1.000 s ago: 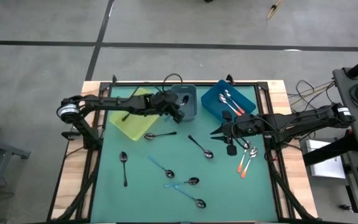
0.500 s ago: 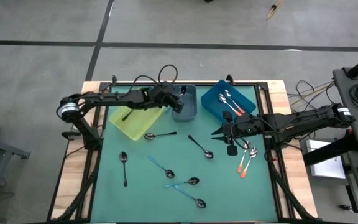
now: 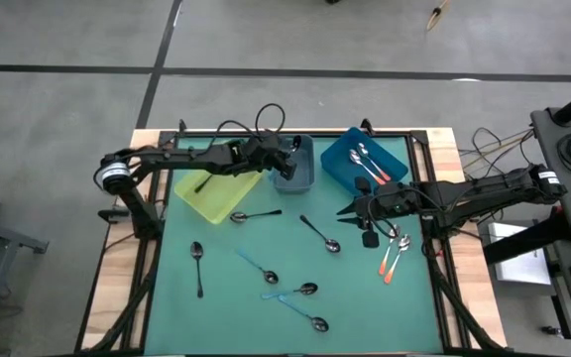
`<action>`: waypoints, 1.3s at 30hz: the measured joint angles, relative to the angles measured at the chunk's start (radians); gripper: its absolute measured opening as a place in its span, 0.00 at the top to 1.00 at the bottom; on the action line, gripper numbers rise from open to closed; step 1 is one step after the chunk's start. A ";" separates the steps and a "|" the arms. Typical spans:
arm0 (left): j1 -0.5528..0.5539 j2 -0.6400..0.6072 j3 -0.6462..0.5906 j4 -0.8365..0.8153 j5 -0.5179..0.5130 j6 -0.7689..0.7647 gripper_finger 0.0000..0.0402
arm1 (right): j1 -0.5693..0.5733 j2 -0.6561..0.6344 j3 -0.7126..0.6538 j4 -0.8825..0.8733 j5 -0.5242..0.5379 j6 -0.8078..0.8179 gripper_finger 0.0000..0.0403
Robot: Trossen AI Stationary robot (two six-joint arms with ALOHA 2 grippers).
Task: Sort silverware by color (type)
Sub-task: Put the blue spoon into the dark blue bin
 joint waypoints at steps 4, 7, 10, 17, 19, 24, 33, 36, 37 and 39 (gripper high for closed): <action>0.000 0.027 0.000 0.027 0.001 -0.007 1.00 | 0.000 0.000 0.000 -0.002 0.000 0.000 0.83; 0.002 0.044 0.000 0.024 0.001 -0.007 1.00 | 0.000 0.000 0.000 -0.005 0.000 0.001 0.83; 0.005 0.057 0.000 0.029 0.001 -0.007 1.00 | -0.002 0.000 -0.002 -0.006 0.000 0.001 0.83; 0.011 0.073 0.000 0.004 -0.007 0.028 1.00 | -0.002 0.000 -0.002 -0.006 0.000 0.000 0.83; 0.011 0.074 0.000 -0.006 -0.011 0.064 1.00 | -0.002 0.000 -0.003 -0.005 0.000 0.001 0.83; 0.011 0.074 0.000 -0.010 -0.012 0.132 1.00 | -0.002 0.000 -0.005 -0.006 0.000 0.000 0.83; 0.005 0.074 0.000 -0.044 -0.014 0.131 1.00 | -0.002 0.000 -0.005 -0.006 0.001 -0.001 0.83; 0.005 0.074 0.000 -0.044 -0.014 0.113 1.00 | -0.002 0.000 -0.005 -0.006 0.000 -0.001 0.83; 0.005 0.074 -0.001 -0.044 -0.014 0.106 0.99 | -0.002 0.000 -0.005 -0.006 0.000 -0.001 0.83; 0.005 0.074 -0.001 -0.045 -0.014 0.090 0.98 | -0.002 0.000 -0.005 -0.006 0.001 -0.001 0.83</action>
